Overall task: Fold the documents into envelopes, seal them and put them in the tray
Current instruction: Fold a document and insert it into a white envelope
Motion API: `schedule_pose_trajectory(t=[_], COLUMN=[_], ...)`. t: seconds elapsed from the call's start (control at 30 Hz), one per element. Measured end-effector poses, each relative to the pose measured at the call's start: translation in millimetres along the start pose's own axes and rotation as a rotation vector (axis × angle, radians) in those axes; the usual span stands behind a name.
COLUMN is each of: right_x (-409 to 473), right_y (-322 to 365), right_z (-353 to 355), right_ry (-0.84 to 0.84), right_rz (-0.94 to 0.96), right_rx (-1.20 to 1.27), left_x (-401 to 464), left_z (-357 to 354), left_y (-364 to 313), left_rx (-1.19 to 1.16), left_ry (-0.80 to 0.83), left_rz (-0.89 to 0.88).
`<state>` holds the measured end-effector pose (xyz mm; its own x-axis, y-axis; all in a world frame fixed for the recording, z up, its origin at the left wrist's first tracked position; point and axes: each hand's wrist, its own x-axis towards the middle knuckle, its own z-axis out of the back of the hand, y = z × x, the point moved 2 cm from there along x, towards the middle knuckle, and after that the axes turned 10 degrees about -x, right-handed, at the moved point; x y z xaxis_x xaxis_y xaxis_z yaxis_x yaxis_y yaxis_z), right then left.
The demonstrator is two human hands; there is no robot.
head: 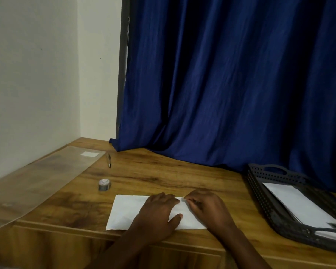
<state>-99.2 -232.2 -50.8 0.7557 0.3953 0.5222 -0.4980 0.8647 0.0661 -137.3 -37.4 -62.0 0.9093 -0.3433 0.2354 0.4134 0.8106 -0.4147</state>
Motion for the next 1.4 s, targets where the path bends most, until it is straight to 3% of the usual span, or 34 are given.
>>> schedule_pose_trajectory(t=[0.5,1.17,1.4], right_x=[-1.0,-17.1,-12.6], right_y=[-1.7,-9.1,-10.3], right_z=[-9.7,-2.1,-7.3], right_ry=[0.093,0.107,0.429], right_rz=[0.053,-0.093,-0.045], right_rx=[-0.088,0.337,-0.067], left_x=[0.6,1.0,0.0], left_z=[-2.7,-4.4,-4.2], left_y=[0.1,-0.5,-1.2], left_rx=[0.039,0.041,0.051], left_ry=[0.029,0.075,0.071], left_rz=[-0.014,-0.004,-0.007])
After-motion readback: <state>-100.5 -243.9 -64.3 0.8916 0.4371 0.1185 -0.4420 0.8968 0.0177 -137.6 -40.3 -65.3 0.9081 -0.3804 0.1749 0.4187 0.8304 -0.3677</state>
